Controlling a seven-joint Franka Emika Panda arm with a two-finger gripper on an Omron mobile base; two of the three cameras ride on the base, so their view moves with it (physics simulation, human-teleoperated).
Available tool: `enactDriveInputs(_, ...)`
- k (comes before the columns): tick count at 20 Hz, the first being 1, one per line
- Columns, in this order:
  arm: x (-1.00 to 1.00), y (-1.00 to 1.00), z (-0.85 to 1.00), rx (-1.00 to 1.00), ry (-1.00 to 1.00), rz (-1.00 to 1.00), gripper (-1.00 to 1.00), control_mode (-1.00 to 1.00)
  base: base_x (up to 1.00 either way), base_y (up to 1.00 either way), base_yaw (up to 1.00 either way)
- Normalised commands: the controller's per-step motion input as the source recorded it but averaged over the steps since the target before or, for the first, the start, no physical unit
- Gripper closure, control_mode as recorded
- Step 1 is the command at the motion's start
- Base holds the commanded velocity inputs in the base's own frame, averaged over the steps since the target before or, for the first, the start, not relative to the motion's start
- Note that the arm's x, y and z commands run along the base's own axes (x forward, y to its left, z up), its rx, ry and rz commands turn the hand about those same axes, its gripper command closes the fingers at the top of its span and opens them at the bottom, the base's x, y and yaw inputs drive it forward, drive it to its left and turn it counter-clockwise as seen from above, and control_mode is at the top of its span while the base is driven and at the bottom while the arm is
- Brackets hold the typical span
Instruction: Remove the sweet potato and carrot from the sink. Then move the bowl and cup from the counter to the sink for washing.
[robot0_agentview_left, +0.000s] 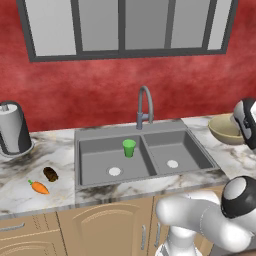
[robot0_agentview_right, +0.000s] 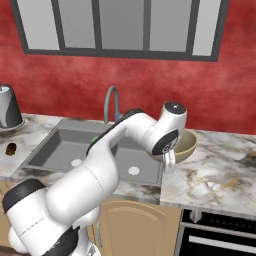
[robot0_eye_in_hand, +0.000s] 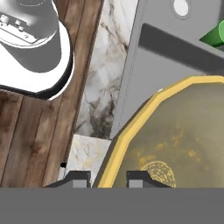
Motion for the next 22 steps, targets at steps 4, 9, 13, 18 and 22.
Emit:
enactDriveInputs(4,-0.2,0.18,0.16,0.0,0.13,0.19,1.0,-1.0,0.0,0.0,0.0)
enactDriveInputs(9,-0.14,0.29,0.04,0.0,0.09,0.17,1.0,-1.0,0.0,0.0,0.0)
enactDriveInputs(13,-0.08,0.29,0.0,0.0,0.01,0.18,1.0,-1.0,0.0,0.0,0.0)
enactDriveInputs(18,-0.04,0.31,0.0,0.0,0.0,0.18,1.0,-1.0,0.0,0.0,0.0)
enactDriveInputs(22,0.0,0.31,0.0,0.02,0.0,0.18,1.0,-1.0,0.0,0.0,0.0)
